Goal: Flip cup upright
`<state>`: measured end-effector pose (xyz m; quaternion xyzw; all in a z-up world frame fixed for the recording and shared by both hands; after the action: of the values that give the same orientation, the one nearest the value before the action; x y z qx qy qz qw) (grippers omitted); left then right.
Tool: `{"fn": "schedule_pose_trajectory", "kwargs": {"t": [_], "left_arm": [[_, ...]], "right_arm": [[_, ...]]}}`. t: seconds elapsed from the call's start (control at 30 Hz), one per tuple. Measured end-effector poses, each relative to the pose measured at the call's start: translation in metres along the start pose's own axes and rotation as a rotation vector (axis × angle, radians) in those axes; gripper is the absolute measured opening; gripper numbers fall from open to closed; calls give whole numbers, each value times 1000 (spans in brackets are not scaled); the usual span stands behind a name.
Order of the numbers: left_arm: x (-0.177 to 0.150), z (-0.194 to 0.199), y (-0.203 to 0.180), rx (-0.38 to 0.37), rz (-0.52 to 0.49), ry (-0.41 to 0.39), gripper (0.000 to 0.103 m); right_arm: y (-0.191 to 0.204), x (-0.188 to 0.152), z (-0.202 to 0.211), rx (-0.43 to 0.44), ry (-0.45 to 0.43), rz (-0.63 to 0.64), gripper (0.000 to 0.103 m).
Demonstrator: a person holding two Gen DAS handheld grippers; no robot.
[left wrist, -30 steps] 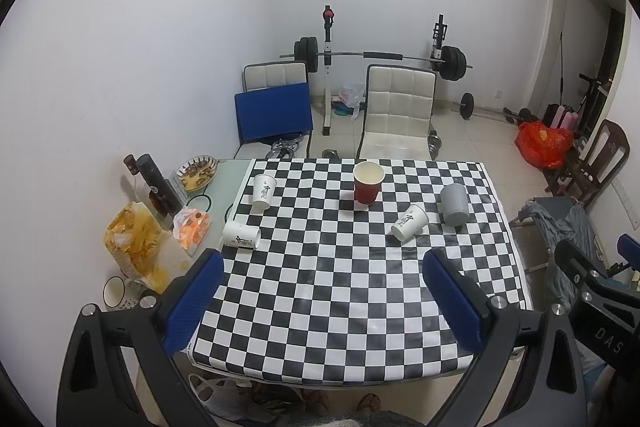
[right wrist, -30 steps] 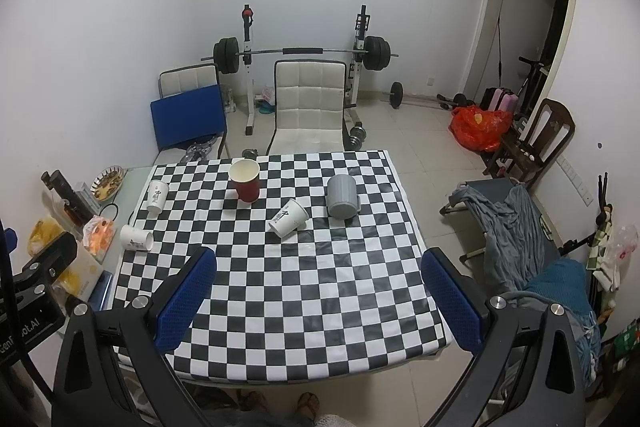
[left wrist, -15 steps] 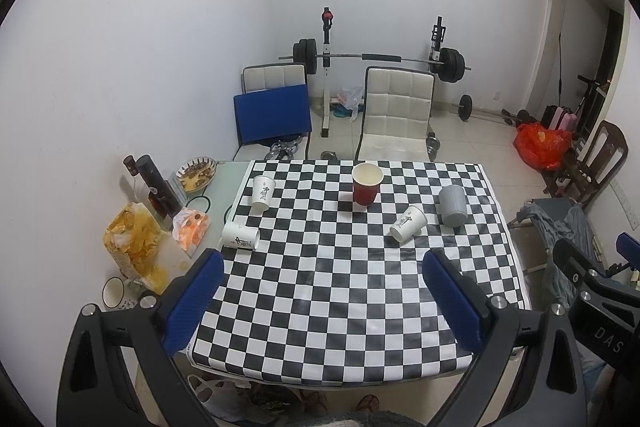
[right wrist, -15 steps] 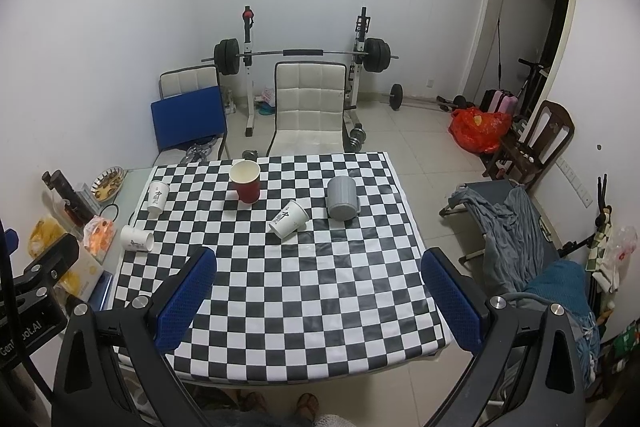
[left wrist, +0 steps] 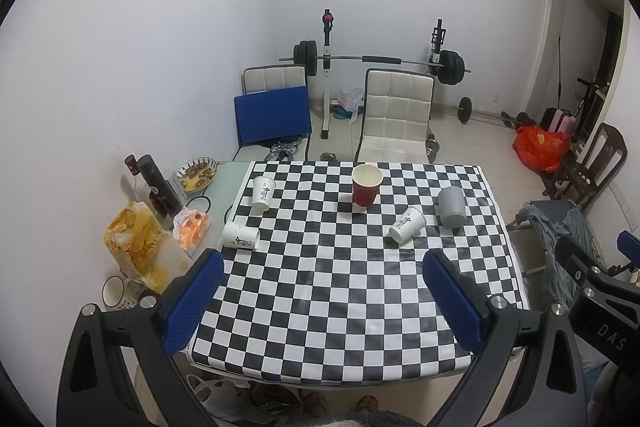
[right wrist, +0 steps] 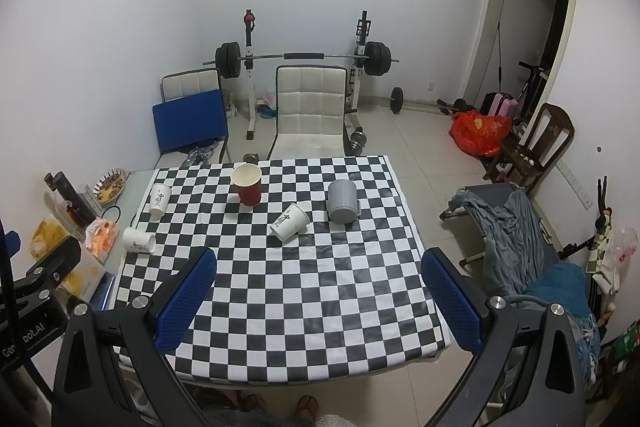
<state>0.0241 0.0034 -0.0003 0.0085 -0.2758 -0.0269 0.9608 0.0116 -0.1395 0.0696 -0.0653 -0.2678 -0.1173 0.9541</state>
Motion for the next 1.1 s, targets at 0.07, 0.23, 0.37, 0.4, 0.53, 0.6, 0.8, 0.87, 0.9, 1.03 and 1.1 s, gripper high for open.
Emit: {"fn": "schedule_pose_trajectory", "kwargs": {"t": [0.07, 0.23, 0.37, 0.4, 0.53, 0.6, 0.8, 0.87, 0.9, 1.03, 1.1], "left_arm": [[0, 0, 1, -1, 0, -2, 102], [0, 1, 1, -3, -1, -3, 102], [1, 1, 1, -3, 3, -5, 102], [1, 1, 0, -3, 2, -5, 102], [1, 2, 1, -3, 2, -6, 102], [0, 2, 1, -4, 3, -7, 102], [-1, 2, 2, -6, 2, -9, 102], [-1, 2, 3, -6, 3, -8, 102], [-1, 2, 3, -7, 4, -9, 102], [-2, 1, 4, -2, 7, -11, 102], [2, 1, 2, 18, 21, -19, 102]], "right_arm": [[0, -3, -2, -2, -1, -1, 103], [0, 0, 0, -3, -3, 2, 103], [0, 3, 4, -3, -8, 0, 103], [1, 3, 3, -5, -7, 2, 103], [0, 3, 5, -3, -7, 1, 103], [0, 5, 6, -1, -8, -1, 103], [1, 6, 8, 0, -8, 1, 103], [1, 4, 7, 3, -9, 1, 103], [2, 8, 9, 4, -7, 2, 103], [2, 12, 11, 21, 1, 0, 103], [-1, 14, 6, 32, 13, -5, 103]]}}
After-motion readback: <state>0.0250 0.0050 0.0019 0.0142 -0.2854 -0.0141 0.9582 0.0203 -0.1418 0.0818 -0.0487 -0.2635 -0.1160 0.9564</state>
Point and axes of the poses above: each gripper's, at about its wrist camera, not at the fingertips, and z roughly against the way its jaws point, y to its left, x to its top, the point moved 3 cm from there along -z, roughly the way its jaws point, and after that the axes turned 12 degrees about y, right-handed, at the moved point
